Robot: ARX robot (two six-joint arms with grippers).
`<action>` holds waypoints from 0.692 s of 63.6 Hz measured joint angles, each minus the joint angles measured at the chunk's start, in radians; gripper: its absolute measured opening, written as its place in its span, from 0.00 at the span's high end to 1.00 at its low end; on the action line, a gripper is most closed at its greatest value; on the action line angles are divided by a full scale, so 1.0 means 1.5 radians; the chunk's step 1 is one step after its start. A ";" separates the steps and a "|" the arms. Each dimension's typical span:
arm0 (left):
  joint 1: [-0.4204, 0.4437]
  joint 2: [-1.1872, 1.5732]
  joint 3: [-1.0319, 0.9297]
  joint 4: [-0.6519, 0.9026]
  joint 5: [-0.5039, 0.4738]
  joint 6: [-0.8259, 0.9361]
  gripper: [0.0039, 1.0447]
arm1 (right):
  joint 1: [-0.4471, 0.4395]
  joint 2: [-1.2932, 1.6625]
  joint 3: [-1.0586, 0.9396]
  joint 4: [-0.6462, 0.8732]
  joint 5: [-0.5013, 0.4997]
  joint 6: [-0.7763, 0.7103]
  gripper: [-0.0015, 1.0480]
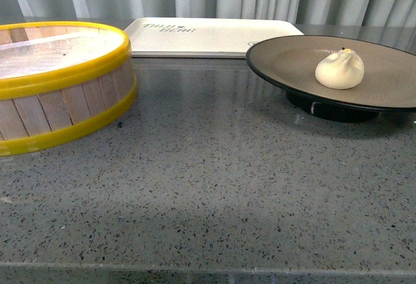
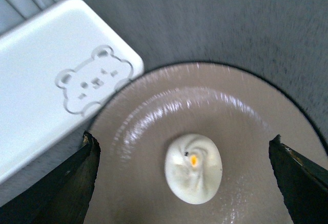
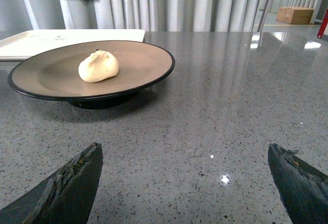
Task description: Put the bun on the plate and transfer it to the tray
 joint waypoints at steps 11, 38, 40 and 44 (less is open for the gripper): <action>0.054 -0.212 -0.195 0.109 0.004 0.013 0.06 | 0.000 0.000 0.000 0.000 0.000 0.000 0.08; 0.341 -0.589 -0.590 0.199 0.044 0.012 0.14 | 0.000 0.000 0.000 0.000 0.000 0.000 0.08; 0.371 -0.620 -0.642 0.262 0.047 -0.017 0.21 | 0.000 0.000 0.000 0.000 0.000 0.000 0.08; 0.423 -0.668 -0.719 0.327 0.087 -0.040 0.31 | 0.000 0.000 0.000 0.000 0.000 0.000 0.08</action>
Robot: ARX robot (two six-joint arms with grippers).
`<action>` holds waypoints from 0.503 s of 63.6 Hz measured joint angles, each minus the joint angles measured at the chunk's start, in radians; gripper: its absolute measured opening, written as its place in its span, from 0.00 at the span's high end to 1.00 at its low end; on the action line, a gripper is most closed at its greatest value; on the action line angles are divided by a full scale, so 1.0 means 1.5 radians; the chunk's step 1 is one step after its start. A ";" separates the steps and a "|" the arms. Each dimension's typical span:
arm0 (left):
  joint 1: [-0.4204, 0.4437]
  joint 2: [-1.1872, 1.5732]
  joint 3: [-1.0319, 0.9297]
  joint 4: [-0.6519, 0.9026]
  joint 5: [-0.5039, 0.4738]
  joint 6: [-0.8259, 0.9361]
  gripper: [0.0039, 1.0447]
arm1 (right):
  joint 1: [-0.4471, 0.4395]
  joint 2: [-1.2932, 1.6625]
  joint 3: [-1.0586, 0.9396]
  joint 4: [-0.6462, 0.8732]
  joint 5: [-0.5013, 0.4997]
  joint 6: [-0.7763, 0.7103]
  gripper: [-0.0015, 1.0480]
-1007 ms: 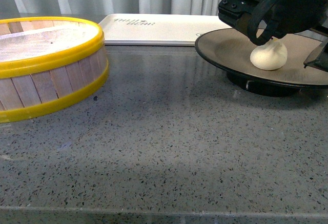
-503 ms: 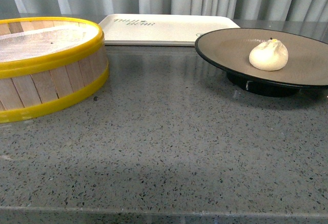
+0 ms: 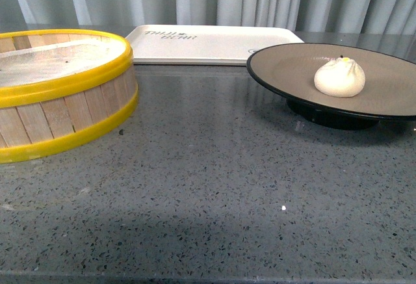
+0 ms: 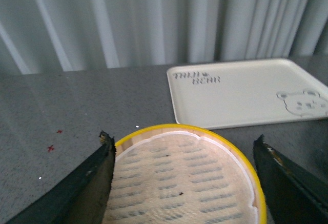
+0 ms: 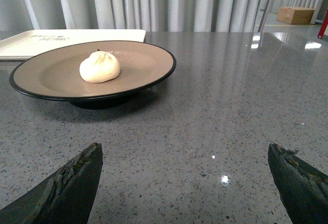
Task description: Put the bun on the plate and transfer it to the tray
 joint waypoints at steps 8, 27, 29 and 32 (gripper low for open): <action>0.072 -0.083 -0.134 0.045 0.043 -0.022 0.52 | 0.000 0.000 0.000 0.000 0.000 0.000 0.08; 0.076 -0.199 -0.297 0.078 0.055 -0.035 0.96 | 0.000 0.000 0.000 0.000 0.000 0.000 0.08; 0.076 -0.207 -0.307 0.079 0.055 -0.035 0.96 | 0.000 0.000 0.000 0.000 0.000 0.000 0.08; 0.076 -0.218 -0.320 0.080 0.055 -0.036 0.96 | 0.000 0.000 0.000 0.000 -0.001 0.000 0.08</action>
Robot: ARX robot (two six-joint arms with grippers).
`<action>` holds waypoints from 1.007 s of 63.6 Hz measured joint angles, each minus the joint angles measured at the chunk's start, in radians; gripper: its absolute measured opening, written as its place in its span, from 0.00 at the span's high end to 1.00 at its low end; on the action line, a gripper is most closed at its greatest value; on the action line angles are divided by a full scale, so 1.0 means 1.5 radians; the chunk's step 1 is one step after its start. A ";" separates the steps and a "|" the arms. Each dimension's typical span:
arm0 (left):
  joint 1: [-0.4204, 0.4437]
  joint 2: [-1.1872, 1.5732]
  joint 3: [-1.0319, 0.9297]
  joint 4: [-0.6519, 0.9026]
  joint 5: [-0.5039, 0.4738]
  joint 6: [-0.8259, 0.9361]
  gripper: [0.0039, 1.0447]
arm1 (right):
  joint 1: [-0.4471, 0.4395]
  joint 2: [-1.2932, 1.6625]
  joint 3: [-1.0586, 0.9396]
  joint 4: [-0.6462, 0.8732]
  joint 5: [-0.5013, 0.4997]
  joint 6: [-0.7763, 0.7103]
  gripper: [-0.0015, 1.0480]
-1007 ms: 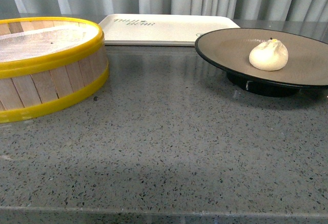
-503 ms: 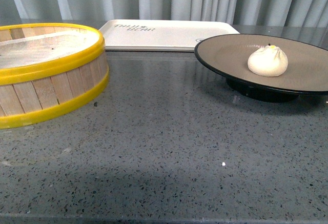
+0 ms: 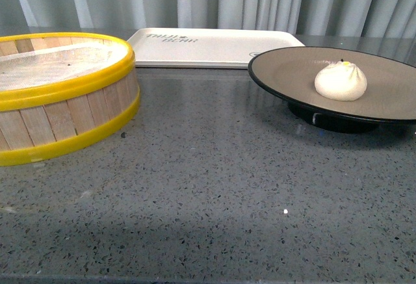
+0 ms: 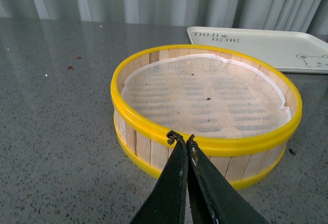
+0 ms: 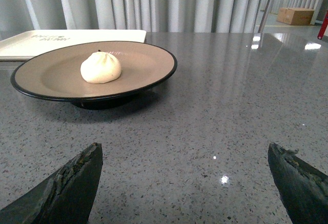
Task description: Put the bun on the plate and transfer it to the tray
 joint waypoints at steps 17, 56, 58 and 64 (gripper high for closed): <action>0.000 -0.063 -0.055 -0.003 0.000 0.000 0.96 | 0.000 0.000 0.000 0.000 0.000 0.000 0.08; 0.000 -0.194 -0.115 -0.074 0.000 0.000 0.96 | 0.000 0.000 0.000 0.000 0.000 0.000 0.08; 0.000 -0.199 -0.117 -0.079 0.000 0.000 0.96 | 0.000 0.000 0.000 0.000 0.000 0.000 0.08; 0.000 -0.215 -0.125 -0.075 0.000 -0.001 0.96 | 0.000 0.000 0.000 0.000 0.000 0.000 0.08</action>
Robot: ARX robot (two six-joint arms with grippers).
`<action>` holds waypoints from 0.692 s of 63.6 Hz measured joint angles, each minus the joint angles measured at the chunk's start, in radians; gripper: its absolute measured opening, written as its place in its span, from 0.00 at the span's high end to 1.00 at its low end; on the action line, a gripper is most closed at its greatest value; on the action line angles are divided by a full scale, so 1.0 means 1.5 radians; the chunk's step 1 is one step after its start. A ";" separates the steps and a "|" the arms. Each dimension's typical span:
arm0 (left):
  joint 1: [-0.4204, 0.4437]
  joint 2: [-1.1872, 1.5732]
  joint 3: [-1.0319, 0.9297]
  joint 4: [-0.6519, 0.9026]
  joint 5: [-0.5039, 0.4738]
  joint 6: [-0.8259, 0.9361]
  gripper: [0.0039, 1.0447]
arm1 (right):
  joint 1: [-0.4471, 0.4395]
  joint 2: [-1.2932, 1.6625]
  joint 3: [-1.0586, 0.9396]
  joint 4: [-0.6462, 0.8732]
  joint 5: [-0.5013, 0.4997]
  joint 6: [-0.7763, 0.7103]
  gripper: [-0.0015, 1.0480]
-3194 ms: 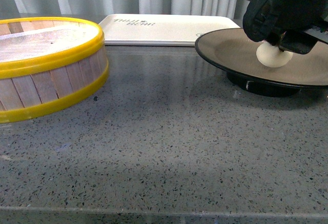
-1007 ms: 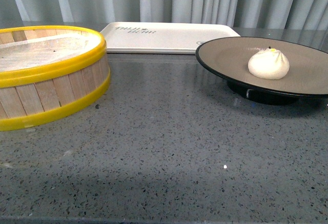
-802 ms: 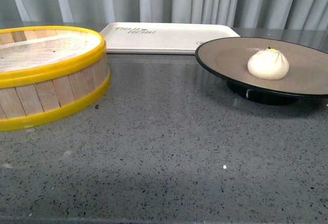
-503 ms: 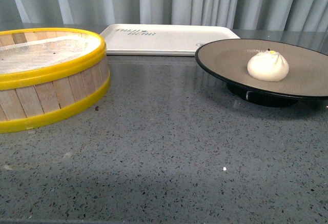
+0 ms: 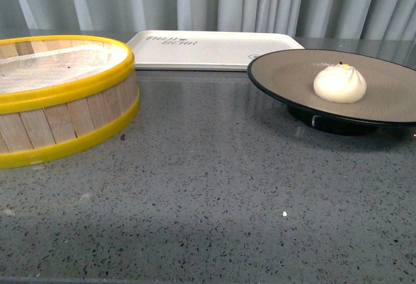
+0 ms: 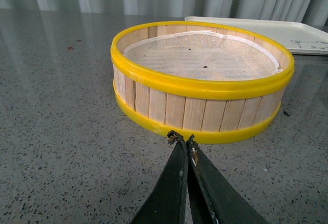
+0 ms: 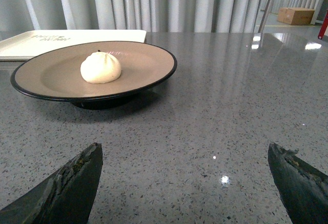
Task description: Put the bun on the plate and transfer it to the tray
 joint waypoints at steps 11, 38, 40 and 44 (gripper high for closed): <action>0.000 -0.033 0.000 -0.023 0.000 0.000 0.96 | 0.000 0.000 0.000 0.000 0.000 0.000 0.08; 0.000 -0.168 0.000 -0.163 0.000 0.000 0.96 | 0.000 0.000 0.000 0.000 0.000 0.000 0.08; 0.000 -0.168 0.000 -0.164 0.000 0.000 0.96 | 0.000 0.000 0.000 0.000 0.000 0.000 0.08; 0.000 -0.169 0.000 -0.164 0.000 0.000 0.96 | 0.000 0.000 0.000 0.000 0.000 0.000 0.08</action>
